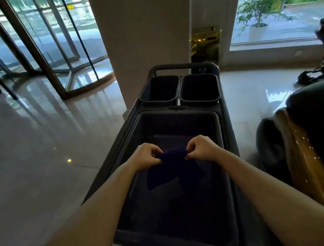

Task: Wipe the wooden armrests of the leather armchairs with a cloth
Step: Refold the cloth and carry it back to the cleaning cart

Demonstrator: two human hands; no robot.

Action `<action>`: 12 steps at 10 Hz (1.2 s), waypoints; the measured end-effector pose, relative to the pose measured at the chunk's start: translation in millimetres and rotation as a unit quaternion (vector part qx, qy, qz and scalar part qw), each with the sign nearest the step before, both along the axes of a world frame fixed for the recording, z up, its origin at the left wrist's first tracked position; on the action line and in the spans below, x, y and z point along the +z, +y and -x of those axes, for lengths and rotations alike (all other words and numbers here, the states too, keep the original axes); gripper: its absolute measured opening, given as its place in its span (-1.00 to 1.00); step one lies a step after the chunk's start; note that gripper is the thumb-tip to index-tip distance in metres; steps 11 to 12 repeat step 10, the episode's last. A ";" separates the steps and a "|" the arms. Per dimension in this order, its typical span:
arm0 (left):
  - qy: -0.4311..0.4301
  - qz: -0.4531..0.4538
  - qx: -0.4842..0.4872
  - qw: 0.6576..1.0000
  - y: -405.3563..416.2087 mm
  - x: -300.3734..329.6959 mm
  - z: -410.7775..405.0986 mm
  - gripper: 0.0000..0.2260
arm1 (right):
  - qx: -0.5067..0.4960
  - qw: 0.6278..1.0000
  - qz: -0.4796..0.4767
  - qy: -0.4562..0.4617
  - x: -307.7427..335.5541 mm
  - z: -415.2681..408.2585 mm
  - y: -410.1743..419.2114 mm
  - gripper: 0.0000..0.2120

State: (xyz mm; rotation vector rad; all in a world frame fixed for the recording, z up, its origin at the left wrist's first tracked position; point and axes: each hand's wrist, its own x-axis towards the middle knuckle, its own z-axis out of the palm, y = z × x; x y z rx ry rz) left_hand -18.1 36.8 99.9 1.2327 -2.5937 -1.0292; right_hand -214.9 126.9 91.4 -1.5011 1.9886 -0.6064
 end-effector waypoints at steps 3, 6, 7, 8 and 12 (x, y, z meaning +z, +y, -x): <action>-0.070 -0.113 -0.015 0.991 -26.5 -102.8 0.3 -0.73 | -0.060 0.990 -0.129 -0.023 -89.9 -10.1 -14.1 -0.81; -0.071 -0.149 -0.039 0.985 -42.4 -130.0 6.4 -0.78 | -0.086 0.980 -0.170 -0.065 -113.7 -11.1 -16.3 -0.89; -0.079 -0.155 -0.054 0.983 -47.3 -125.3 10.2 -0.77 | -0.109 0.976 -0.170 -0.081 -108.8 -9.6 -15.3 -0.87; -0.082 -0.160 -0.060 0.982 -50.2 -116.4 11.4 -0.75 | -0.118 0.978 -0.152 -0.078 -101.6 -8.8 -13.5 -0.87; -0.058 -0.147 -0.072 0.985 -70.9 -65.6 20.5 -0.74 | -0.124 0.986 -0.093 -0.056 -55.7 2.6 -24.9 -0.87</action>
